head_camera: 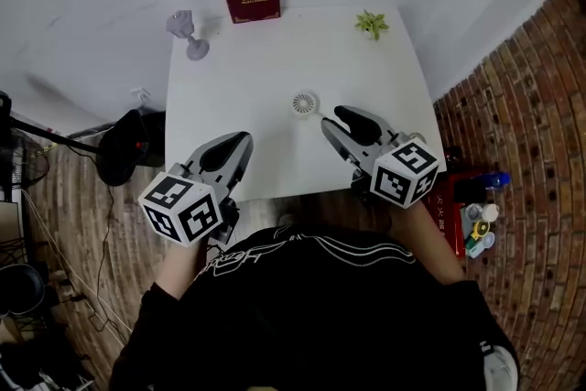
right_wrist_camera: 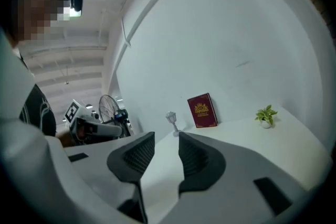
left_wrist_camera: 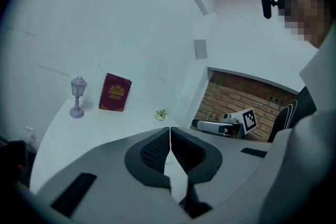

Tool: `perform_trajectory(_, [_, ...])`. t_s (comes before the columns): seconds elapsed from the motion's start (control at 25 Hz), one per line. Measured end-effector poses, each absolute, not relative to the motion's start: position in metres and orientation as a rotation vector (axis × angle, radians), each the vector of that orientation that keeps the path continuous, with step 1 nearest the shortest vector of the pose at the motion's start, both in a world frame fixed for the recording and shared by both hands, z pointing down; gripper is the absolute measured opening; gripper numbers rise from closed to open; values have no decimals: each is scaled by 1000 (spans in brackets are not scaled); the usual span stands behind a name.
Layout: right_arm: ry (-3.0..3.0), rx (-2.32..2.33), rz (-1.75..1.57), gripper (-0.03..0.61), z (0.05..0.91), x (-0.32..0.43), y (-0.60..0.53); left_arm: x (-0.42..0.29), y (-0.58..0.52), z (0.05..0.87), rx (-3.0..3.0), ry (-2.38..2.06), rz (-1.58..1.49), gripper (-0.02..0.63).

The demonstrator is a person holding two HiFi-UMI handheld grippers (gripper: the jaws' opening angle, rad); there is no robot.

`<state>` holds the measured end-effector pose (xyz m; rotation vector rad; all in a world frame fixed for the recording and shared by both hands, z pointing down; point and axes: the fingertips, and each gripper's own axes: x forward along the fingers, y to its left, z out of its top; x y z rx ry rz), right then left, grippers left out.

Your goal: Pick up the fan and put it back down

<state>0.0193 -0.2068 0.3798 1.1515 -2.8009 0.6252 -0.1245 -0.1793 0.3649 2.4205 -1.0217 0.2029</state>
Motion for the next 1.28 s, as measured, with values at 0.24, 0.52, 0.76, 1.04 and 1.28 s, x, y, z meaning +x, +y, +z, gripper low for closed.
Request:
perform_trajectory(0.24, [-2936, 1091, 587, 0, 334, 30, -173, -94, -162, 341, 2465, -963, 141, 32])
perform_trajectory(0.52, [-3012, 893, 495, 0, 308, 22, -137, -68, -144, 314, 2522, -919, 102, 32])
perform_trajectory(0.76, [-3036, 852, 464, 0, 297, 27, -122, -50, -130, 304, 2564, -885, 98, 32])
perform_trajectory(1.04, [-3001, 870, 457, 0, 311, 34, -116, -33, -120, 307, 2581, -846, 122, 32])
perform_trajectory(1.28, [-3002, 894, 426, 1, 307, 40, -106, -28, -110, 302, 2606, -856, 150, 32])
